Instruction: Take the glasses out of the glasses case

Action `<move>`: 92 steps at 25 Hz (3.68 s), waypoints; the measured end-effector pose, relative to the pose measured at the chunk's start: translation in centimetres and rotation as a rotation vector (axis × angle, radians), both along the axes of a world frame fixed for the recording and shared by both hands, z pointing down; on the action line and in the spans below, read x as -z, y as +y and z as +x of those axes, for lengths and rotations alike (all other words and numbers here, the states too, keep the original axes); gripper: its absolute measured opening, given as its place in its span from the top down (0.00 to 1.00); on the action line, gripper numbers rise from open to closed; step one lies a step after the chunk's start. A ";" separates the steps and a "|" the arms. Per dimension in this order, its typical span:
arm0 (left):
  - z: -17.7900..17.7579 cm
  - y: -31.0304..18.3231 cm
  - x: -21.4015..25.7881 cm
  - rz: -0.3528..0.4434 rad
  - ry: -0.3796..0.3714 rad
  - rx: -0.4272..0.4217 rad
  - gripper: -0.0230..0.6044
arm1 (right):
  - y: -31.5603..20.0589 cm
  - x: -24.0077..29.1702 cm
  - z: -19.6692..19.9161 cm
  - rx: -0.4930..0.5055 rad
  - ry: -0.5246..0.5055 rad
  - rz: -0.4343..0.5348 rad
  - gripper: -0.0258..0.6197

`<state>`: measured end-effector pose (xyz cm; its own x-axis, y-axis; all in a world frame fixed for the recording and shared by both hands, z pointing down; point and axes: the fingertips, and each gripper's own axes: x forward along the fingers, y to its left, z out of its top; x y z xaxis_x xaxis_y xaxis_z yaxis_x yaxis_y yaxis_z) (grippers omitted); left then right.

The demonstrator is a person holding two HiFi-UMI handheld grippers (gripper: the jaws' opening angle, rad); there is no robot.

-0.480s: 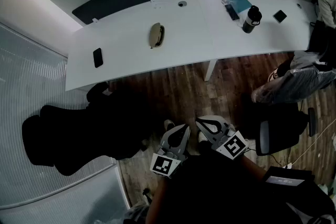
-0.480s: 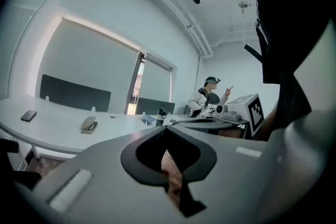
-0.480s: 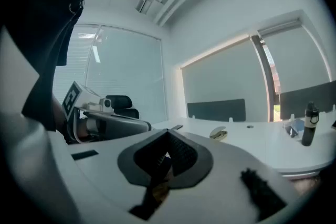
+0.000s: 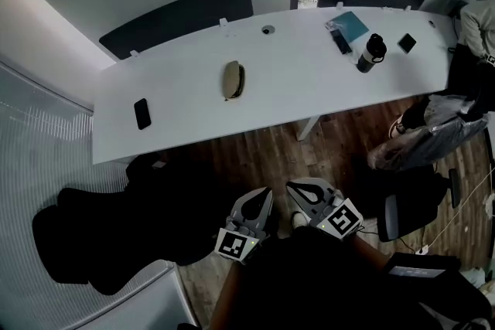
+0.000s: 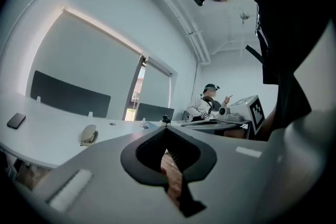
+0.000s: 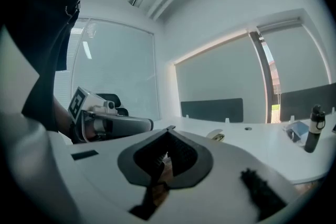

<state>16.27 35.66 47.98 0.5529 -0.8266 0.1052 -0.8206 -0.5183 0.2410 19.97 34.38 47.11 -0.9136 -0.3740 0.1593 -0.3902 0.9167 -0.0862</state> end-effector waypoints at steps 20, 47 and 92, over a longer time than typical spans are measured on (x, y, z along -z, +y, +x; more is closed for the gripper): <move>-17.3 -6.4 -3.3 -0.031 -0.088 -0.032 0.95 | -7.9 -0.9 -16.6 -0.055 0.087 -0.025 0.95; -16.5 -22.0 -5.2 -0.073 -0.202 -0.023 0.95 | -26.8 -2.2 -14.8 -0.095 0.023 -0.057 0.95; -20.8 -40.2 -18.9 -0.417 -0.270 0.060 0.95 | -40.8 -11.4 -15.7 -0.085 0.250 -0.203 0.95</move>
<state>-4.53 -4.56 66.92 0.4134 -0.7131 0.5662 -0.9075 -0.3731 0.1928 4.30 -6.44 58.49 -0.8035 -0.3851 0.4539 -0.4970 0.8537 -0.1555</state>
